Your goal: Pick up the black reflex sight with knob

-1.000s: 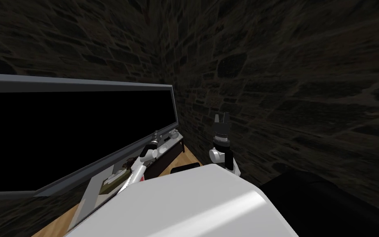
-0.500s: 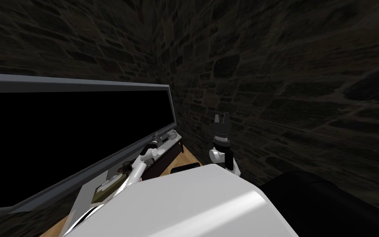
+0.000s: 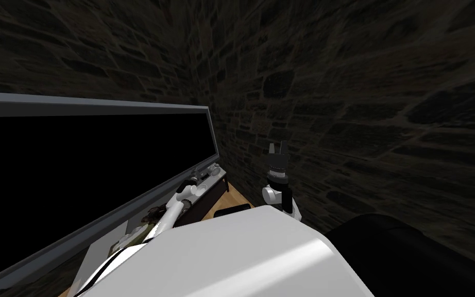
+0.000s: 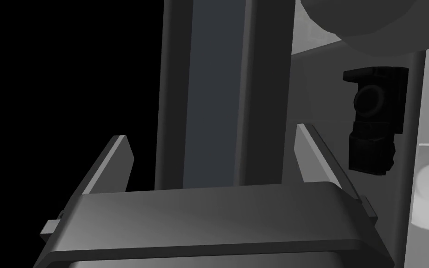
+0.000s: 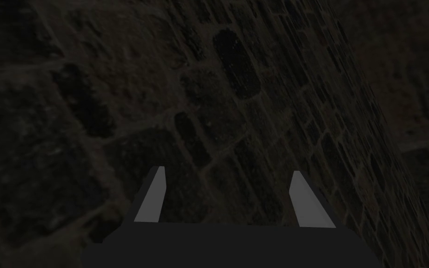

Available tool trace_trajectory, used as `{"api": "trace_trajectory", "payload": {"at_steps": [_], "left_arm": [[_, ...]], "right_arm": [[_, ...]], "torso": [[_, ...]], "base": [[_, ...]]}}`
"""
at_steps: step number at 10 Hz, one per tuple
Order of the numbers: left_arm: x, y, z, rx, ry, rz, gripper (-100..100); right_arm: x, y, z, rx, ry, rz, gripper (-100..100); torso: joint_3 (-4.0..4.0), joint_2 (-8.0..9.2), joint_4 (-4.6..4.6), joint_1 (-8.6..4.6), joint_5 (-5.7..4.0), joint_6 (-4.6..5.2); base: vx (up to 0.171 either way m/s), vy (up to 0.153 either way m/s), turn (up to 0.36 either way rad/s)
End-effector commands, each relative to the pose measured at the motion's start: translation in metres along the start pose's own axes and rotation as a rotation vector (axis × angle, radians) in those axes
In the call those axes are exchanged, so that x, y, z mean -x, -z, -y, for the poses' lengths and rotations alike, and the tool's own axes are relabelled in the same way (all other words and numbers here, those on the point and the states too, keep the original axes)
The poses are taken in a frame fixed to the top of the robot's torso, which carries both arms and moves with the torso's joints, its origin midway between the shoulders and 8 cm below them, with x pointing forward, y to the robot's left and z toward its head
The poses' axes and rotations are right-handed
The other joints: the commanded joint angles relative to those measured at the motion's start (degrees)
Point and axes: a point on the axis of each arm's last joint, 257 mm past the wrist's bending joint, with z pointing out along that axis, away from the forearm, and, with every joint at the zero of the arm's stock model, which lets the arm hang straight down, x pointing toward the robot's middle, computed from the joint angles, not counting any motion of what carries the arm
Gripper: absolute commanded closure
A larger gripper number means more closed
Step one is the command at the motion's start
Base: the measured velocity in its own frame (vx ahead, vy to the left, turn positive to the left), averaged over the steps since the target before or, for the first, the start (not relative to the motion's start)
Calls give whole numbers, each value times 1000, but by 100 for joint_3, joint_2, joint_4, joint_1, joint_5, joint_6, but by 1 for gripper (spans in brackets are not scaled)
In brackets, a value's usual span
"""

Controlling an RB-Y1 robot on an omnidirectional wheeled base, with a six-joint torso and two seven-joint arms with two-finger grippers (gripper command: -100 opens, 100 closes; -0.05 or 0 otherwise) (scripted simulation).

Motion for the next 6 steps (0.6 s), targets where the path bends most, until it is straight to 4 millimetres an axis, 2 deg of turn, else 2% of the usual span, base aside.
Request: {"api": "trace_trajectory", "payload": {"at_steps": [1,2,3,6], "left_arm": [[11,0,-15,42,17,27,-100],[12,-7,-15,66,46,36,-100],[22,-4,-27,89,46,56,-100],[33,-7,-39,136,75,86,-100]], "right_arm": [[0,0,0,0,0,0,0],[0,0,0,0,0,0,0],[0,0,0,0,0,0,0],[0,0,0,0,0,0,0]], "torso": [[0,0,0,0,0,0],[0,1,-1,1,0,-4],[0,-1,0,2,0,-1],[1,1,0,0,0,-1]], "base": [[9,18,-71],[10,23,-123],[11,21,-82],[8,15,-63]]}}
